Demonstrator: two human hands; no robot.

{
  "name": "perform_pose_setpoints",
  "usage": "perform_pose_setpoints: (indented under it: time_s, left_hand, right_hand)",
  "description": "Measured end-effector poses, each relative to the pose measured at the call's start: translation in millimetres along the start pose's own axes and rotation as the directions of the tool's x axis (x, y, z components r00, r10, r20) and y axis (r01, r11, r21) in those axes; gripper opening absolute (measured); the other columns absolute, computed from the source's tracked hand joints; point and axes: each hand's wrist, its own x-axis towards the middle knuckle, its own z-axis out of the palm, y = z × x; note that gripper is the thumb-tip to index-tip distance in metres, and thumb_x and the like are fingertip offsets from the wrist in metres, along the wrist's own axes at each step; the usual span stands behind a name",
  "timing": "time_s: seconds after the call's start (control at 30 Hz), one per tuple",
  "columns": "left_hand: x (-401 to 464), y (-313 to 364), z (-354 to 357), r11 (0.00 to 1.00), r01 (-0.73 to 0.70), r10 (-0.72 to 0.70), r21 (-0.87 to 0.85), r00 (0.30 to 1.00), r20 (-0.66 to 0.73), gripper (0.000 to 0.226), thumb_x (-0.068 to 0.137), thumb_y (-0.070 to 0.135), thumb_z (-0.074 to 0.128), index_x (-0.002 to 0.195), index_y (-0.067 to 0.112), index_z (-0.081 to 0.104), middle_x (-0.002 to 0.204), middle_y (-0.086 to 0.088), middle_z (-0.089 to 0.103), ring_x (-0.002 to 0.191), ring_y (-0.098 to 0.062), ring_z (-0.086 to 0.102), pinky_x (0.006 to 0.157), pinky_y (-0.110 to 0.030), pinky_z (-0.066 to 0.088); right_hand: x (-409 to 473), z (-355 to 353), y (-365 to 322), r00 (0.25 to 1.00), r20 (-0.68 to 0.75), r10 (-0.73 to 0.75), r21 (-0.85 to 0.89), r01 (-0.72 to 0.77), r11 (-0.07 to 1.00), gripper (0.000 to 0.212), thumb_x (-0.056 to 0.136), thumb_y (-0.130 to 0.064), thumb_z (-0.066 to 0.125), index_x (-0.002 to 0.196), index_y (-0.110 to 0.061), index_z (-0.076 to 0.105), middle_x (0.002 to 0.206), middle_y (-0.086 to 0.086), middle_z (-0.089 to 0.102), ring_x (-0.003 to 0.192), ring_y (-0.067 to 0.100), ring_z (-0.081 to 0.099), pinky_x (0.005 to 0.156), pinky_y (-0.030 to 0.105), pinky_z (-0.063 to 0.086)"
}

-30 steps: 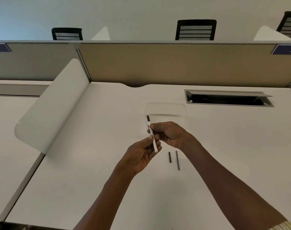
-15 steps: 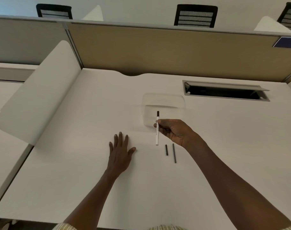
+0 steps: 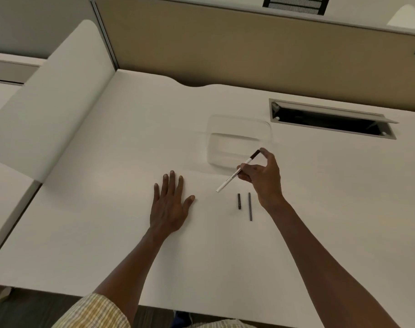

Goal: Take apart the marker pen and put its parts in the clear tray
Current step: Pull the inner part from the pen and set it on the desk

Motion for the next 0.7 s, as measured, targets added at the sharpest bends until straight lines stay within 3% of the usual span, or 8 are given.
perform_pose_setpoints:
  time_s: [0.17,0.33,0.43,0.7]
  left_hand:
    - [1,0,1,1.0,0.0,0.0,0.005,1.0,-0.007,0.074,0.097,0.062,0.015,0.156,0.018,0.003,0.164,-0.007,-0.01,0.151,-0.024,-0.01,0.122,-0.047,0.0]
    - [1,-1,2,1.0,-0.001,0.001,0.002,1.0,-0.019,0.074,0.097,0.062,0.015,0.156,0.019,0.004,0.164,-0.006,-0.009,0.151,-0.023,-0.01,0.122,-0.047,0.001]
    - [1,-1,3,1.0,0.001,0.0,0.008,1.0,-0.019,0.074,0.097,0.062,0.015,0.156,0.019,0.004,0.164,-0.006,-0.008,0.151,-0.023,-0.009,0.122,-0.047,0.001]
    - [0,-2,3,1.0,0.006,-0.006,-0.007,1.0,-0.029,0.073,0.098,0.062,0.016,0.156,0.02,0.005,0.164,-0.005,-0.008,0.151,-0.021,-0.009,0.122,-0.046,0.001]
  right_hand:
    - [-6,2,13,0.943,0.003,-0.332,-0.328,0.315,0.891,0.066,0.083,-0.003,0.069,0.139,-0.024,0.041,0.072,0.008,0.074,0.067,0.012,0.072,0.072,0.011,0.049]
    - [-12,7,27,0.883,0.131,-0.451,-0.43,0.46,0.777,0.056,0.089,-0.006,0.064,0.138,-0.025,0.043,0.076,0.002,0.072,0.072,0.008,0.07,0.071,0.017,0.052]
    - [-19,6,37,0.856,0.249,-0.452,-0.474,0.515,0.714,0.053,0.093,-0.008,0.061,0.138,-0.028,0.041,0.081,0.0,0.071,0.076,0.01,0.069,0.077,0.027,0.057]
    - [-32,6,41,0.831,0.326,-0.45,-0.524,0.555,0.646,0.049,0.095,-0.011,0.059,0.134,-0.034,0.041,0.091,-0.003,0.07,0.083,0.009,0.068,0.081,0.034,0.057]
